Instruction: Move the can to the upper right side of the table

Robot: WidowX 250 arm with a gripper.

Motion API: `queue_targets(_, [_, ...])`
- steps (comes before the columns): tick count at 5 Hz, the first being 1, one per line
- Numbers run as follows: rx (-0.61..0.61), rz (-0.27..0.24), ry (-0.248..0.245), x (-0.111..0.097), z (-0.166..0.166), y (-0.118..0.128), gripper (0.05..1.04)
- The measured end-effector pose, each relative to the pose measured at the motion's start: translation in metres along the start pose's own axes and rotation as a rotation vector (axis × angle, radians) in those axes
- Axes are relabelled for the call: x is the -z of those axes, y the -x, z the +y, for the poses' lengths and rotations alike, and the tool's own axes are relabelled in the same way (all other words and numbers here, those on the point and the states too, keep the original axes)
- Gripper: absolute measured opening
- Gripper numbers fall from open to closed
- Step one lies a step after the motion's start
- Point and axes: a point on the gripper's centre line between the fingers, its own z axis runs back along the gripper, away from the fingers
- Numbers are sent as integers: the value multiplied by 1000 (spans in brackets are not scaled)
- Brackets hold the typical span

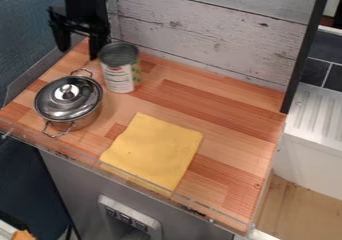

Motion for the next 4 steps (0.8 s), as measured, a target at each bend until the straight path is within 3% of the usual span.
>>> queue_targets(2, [67, -67, 26, -17, -49, 1, 1001])
queue_targets(4, [202, -114, 39, -27, -129, 1, 1001])
